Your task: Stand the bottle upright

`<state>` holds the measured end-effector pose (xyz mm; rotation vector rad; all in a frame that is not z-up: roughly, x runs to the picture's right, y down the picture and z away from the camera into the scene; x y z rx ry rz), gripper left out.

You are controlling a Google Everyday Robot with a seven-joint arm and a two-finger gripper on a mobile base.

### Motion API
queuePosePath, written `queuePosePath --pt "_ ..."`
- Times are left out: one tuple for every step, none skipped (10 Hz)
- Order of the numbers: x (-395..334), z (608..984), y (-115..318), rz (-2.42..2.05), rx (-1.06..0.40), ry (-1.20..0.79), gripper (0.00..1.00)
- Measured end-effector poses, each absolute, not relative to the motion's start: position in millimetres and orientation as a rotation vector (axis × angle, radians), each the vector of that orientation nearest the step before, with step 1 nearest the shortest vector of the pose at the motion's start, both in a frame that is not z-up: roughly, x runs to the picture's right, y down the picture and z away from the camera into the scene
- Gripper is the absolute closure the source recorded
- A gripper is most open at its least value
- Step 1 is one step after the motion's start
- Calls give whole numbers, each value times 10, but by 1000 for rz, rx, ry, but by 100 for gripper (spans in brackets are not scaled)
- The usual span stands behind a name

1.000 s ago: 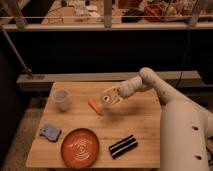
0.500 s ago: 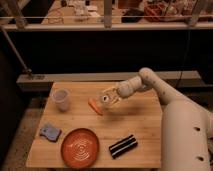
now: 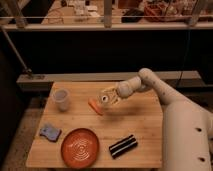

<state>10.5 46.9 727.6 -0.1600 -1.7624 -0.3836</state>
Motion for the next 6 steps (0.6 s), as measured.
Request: queuePosePath --pt "91 7279 475 -385 -155 -1765 95" --pt "86 7276 475 -387 -148 -1768 95" --pt "78 7269 472 -388 -143 -1772 95" --pt "68 7266 472 -388 -138 -1774 95" --pt "60 7261 467 -387 -130 -1779 95" --pt "47 7256 467 -388 -126 -1783 95"
